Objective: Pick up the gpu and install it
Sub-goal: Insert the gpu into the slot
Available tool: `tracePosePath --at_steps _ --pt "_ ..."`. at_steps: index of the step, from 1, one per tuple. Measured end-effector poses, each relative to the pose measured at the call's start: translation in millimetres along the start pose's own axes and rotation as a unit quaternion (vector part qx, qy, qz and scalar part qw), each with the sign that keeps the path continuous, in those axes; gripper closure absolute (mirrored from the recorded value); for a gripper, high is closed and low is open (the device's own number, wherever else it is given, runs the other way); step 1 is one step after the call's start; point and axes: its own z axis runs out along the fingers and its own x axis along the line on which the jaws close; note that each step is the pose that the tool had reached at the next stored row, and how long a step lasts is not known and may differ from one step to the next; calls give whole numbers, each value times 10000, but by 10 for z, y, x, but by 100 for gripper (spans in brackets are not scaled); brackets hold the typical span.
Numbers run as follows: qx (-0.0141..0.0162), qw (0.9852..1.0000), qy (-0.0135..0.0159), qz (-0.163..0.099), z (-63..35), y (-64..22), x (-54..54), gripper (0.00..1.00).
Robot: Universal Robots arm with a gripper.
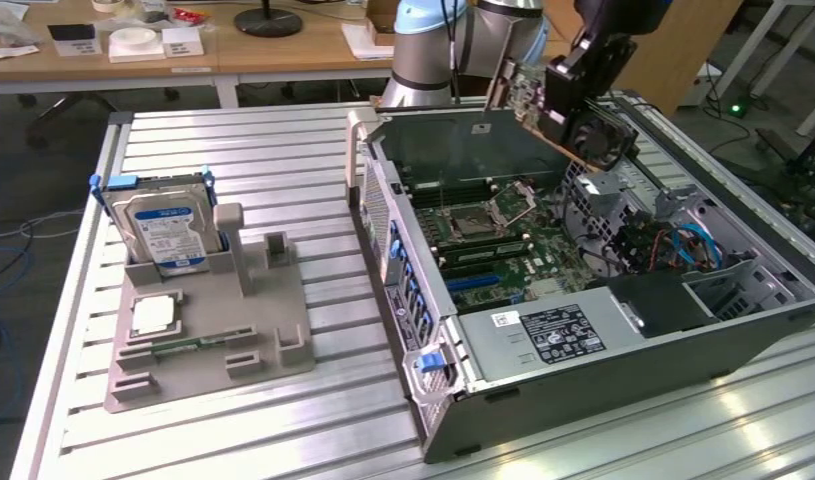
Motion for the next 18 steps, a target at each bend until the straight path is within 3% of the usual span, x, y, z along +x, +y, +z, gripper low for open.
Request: tracePosePath --at_steps 3,8,14,18 --pt "0 9997 11 -264 2 0 0 72" --pt "1 9971 31 -755 5 0 0 72" --pt "1 9922 51 -1244 14 -1 0 72" --pt "1 9871 65 -1599 28 -1 0 72"
